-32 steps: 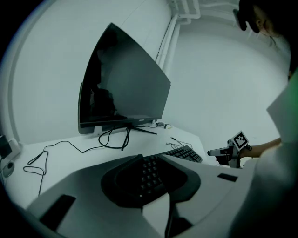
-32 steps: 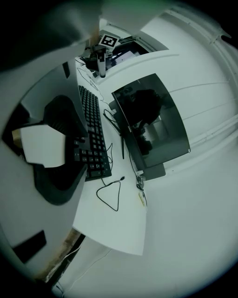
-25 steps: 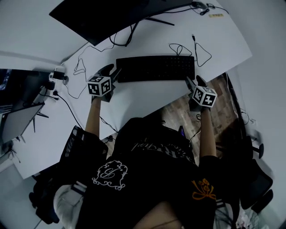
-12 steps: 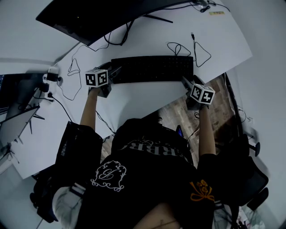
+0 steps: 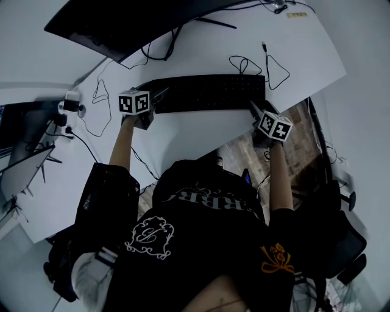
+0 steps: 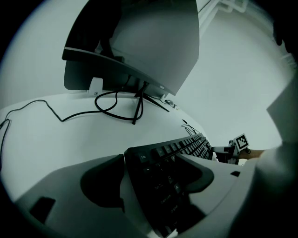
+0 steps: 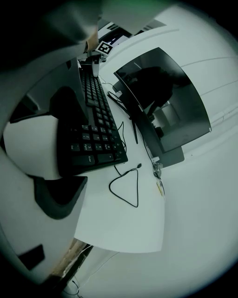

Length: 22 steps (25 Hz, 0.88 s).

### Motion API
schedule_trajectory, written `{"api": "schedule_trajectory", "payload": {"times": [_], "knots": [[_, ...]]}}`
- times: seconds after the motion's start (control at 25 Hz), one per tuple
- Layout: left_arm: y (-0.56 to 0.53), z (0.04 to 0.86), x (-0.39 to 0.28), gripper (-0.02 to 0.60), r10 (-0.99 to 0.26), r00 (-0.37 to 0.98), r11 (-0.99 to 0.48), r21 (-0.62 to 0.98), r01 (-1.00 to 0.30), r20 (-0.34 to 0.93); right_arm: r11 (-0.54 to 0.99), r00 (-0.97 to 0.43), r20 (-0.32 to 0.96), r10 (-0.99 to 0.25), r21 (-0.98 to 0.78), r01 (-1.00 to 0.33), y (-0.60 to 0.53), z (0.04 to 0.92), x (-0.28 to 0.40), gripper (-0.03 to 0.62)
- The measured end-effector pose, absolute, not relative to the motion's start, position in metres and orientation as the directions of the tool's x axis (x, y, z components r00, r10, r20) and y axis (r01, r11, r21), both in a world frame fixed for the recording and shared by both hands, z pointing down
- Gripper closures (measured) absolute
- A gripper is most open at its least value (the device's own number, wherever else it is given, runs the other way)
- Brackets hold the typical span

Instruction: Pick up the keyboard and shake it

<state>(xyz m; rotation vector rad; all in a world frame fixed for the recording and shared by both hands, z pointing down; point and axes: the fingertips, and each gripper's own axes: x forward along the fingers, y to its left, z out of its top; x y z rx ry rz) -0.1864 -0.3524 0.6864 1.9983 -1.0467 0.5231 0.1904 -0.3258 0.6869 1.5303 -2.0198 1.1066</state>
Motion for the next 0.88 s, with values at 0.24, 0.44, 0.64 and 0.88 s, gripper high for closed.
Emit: {"api": "schedule_trajectory", "payload": {"times": [0.24,0.44,0.64,0.88], "knots": [[-0.352,0.687,-0.186,0.25,-0.489,0.551,-0.297,0.464,-0.834,0.677,0.096,-0.346,0.71,-0.613,-0.368,-0.925,-0.325,0.688,0.192,0.266],[-0.352,0.676,-0.186,0.252,-0.515,0.532,-0.311,0.432,-0.847,0.672,0.088,-0.366,0.714,-0.597,-0.395,-0.914,-0.323,0.687,0.193,0.278],[-0.359,0.654,-0.19,0.256,-0.573,0.523,-0.332,0.405,-0.852,0.631,0.065,-0.392,0.683,-0.617,-0.452,-0.89,-0.322,0.682,0.19,0.287],[-0.363,0.626,-0.192,0.273,-0.642,0.517,-0.342,0.392,-0.854,0.566,0.071,-0.402,0.635,-0.659,-0.48,-0.875,-0.33,0.665,0.192,0.309]]}}
